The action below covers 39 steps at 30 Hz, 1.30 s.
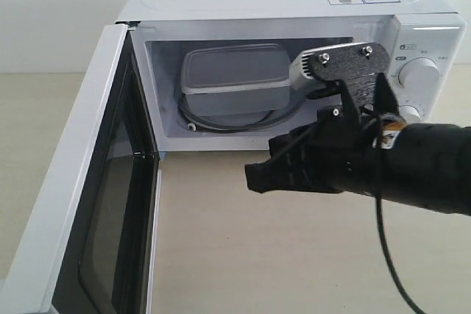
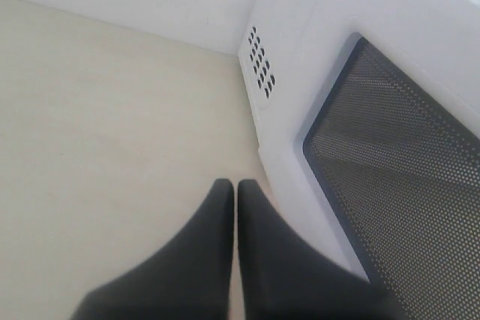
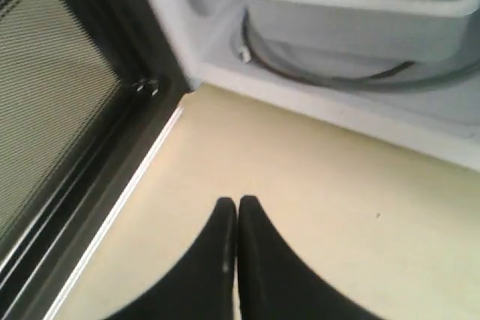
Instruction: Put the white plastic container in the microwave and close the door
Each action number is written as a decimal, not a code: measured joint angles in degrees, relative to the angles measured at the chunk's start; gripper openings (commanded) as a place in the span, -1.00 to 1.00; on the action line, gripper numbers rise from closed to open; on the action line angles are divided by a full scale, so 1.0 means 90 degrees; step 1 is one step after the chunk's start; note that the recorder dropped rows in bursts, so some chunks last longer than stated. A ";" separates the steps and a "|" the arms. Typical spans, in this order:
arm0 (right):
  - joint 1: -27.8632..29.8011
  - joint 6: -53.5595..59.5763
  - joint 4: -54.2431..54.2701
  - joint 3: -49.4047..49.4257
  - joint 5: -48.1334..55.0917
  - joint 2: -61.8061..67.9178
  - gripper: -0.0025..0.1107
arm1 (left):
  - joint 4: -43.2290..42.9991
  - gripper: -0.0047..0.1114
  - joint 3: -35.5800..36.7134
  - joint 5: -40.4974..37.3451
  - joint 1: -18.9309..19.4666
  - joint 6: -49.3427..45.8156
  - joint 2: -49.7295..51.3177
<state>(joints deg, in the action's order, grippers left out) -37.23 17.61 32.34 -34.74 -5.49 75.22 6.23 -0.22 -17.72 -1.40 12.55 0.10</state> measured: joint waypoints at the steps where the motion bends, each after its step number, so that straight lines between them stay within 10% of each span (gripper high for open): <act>1: 0.0000 0.0015 0.0004 0.0000 0.0360 -0.0222 -0.96 | 0.0000 -0.85 0.0000 0.0000 0.0000 0.0000 0.0000; 11: 0.0000 0.0042 0.0041 0.0000 0.3169 -0.2793 -0.96 | 0.0000 -0.85 0.0000 0.0000 0.0000 0.0000 0.0000; 30: 0.0040 0.0166 -0.0113 0.0000 0.3357 -0.4593 -0.96 | 0.0000 -0.85 0.0000 0.0000 0.0000 0.0000 0.0000; 39: 0.1876 0.0212 0.0167 0.0900 0.3223 -0.5955 -0.96 | 0.0000 -0.85 0.0000 0.0000 0.0000 0.0000 0.0000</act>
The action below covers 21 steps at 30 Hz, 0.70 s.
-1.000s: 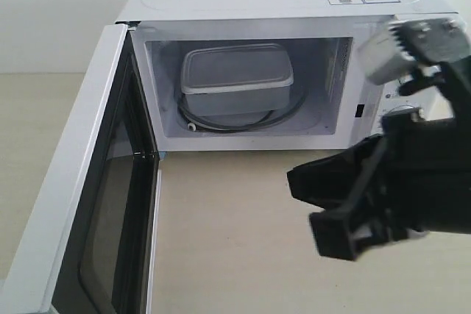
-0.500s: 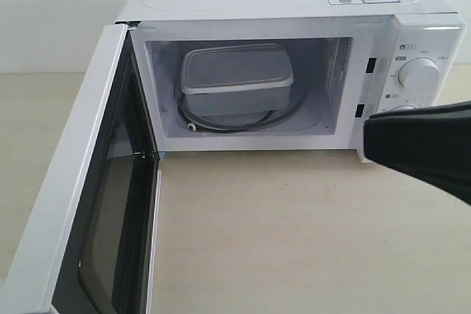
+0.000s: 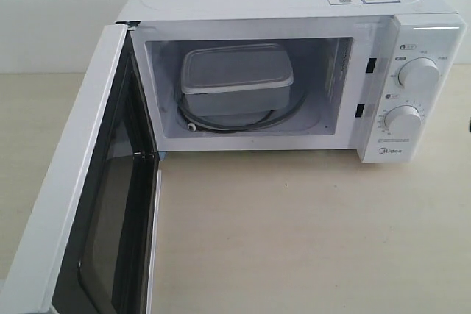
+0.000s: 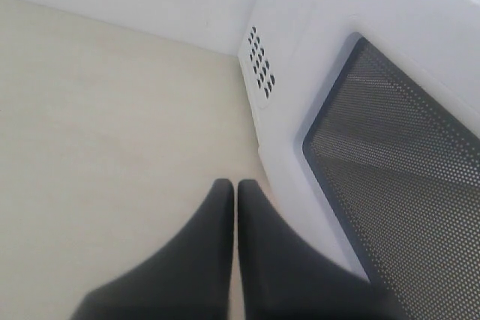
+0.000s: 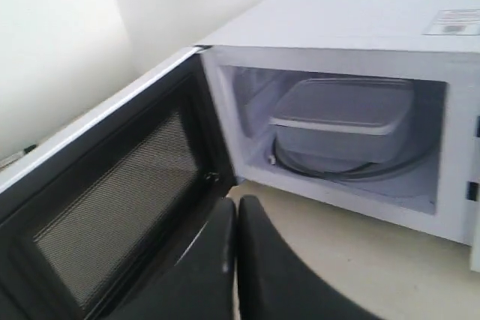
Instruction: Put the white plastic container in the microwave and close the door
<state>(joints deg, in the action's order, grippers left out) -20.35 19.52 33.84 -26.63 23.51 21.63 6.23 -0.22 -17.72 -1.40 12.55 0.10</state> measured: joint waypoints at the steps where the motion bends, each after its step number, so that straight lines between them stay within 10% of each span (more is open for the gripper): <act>1: 0.0191 0.0000 0.0060 0.0167 -0.0060 -0.0225 -0.96 | 0.0000 -0.85 0.0000 0.0000 0.0000 0.0000 0.0000; 21: 0.1648 -0.0177 0.0285 0.2219 -0.1082 -0.2371 -0.96 | 0.0000 -0.85 0.0000 0.0000 0.0000 0.0000 0.0000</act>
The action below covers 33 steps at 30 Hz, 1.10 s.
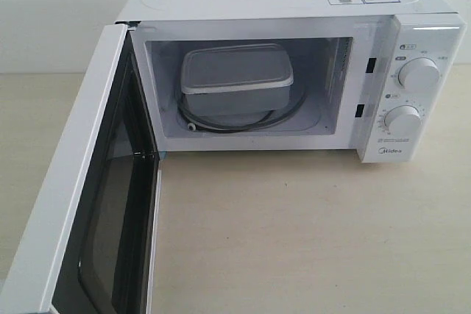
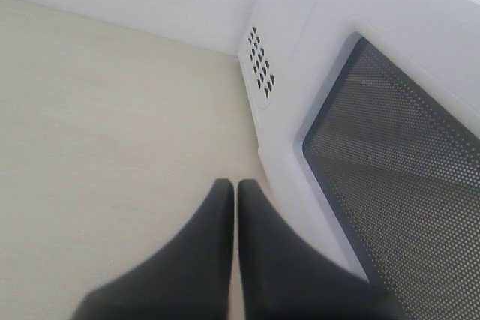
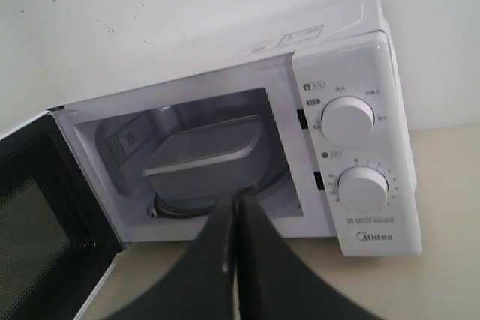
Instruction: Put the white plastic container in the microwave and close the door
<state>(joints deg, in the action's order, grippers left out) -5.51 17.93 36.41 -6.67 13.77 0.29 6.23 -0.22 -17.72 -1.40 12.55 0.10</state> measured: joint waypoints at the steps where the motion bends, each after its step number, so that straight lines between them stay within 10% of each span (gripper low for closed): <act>1: 0.0006 0.0000 0.0000 0.0076 0.0000 0.0000 -0.96 | 0.0000 -0.85 0.0000 0.0000 0.0000 0.0000 0.0000; 13: 0.0006 -0.0001 0.0410 0.0709 -0.0595 0.0000 -0.96 | 0.0000 -0.85 0.0000 0.0000 0.0000 0.0000 0.0000; 33: 0.0016 -0.2377 -0.4045 0.0738 0.0627 0.0000 -0.96 | 0.0000 -0.85 0.0000 0.0000 0.0000 0.0000 0.0000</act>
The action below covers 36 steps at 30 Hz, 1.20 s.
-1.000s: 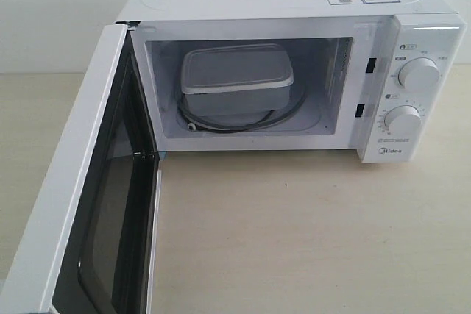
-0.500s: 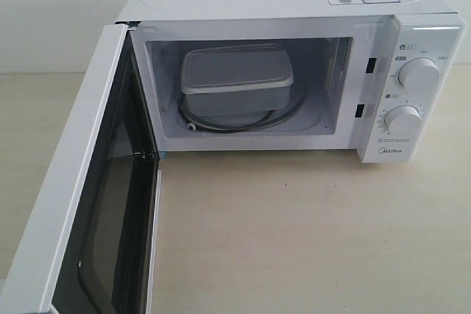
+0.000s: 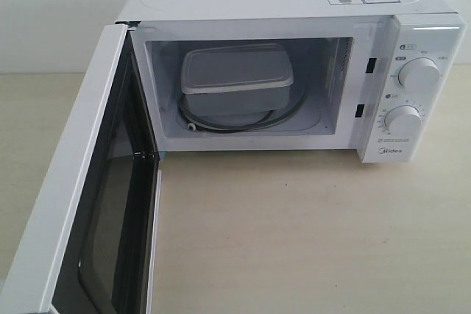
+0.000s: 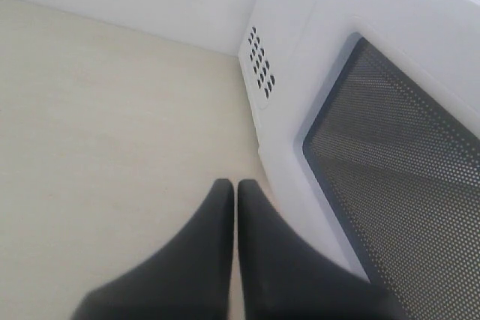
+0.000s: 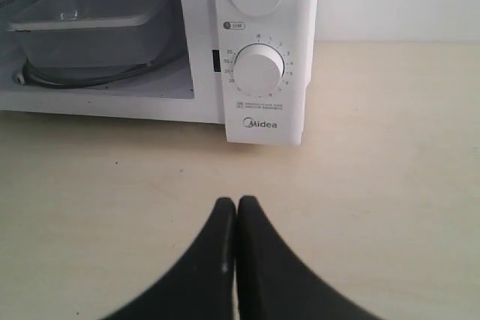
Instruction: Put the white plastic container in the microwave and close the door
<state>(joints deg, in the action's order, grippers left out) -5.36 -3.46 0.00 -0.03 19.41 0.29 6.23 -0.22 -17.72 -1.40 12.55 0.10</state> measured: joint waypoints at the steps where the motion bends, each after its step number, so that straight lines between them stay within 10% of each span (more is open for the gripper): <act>1: 0.0000 -0.0015 0.0000 0.0000 0.0000 0.0000 -0.96 | 0.0000 -0.85 0.0000 0.0000 0.0000 0.0000 0.0000; 36: 0.0000 -0.0027 -0.0035 0.0000 0.0030 0.0000 -0.96 | -0.0400 -0.85 -0.0668 -0.0095 0.0000 -0.0399 0.0000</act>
<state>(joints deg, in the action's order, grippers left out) -5.36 -3.71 -0.31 -0.03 19.68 0.29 2.63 -6.23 -18.57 -1.40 8.96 0.10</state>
